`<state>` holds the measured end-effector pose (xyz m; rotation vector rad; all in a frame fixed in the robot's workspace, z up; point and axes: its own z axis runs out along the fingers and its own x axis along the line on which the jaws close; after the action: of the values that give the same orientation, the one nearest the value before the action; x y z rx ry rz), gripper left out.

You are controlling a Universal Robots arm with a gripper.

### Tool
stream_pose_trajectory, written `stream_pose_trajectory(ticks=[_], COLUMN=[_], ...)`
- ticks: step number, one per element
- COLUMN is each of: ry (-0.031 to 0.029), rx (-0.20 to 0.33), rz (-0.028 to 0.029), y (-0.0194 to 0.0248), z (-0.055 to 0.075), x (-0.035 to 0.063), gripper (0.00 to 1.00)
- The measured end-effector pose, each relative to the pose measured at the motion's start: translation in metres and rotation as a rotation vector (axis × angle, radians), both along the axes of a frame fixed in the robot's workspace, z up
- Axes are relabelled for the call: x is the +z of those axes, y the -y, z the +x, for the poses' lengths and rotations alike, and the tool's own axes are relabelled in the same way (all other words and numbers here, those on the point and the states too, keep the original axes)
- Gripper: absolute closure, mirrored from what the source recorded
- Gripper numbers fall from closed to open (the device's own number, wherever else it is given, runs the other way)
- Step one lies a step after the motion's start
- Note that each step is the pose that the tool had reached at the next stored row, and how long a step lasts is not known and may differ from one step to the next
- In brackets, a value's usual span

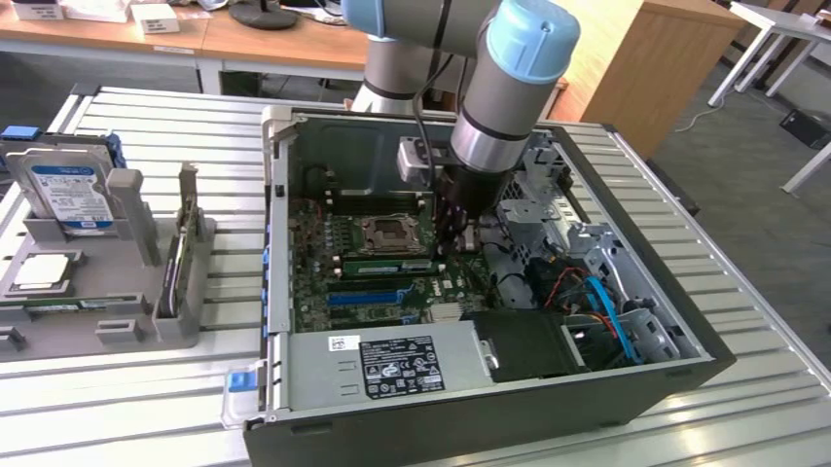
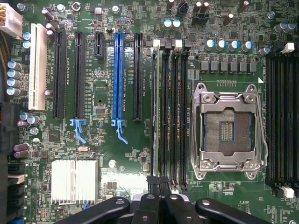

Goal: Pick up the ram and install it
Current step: 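Press down the ram until it locks into place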

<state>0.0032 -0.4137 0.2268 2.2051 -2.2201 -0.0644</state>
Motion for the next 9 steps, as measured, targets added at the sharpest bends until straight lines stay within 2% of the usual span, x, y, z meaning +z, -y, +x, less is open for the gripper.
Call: stream_pose_trajectory(ticks=[9], ry=[0.0], rx=[0.0], rz=[-0.0002], y=[0.0], z=[0.0], x=[-0.0015], gripper=[0.89])
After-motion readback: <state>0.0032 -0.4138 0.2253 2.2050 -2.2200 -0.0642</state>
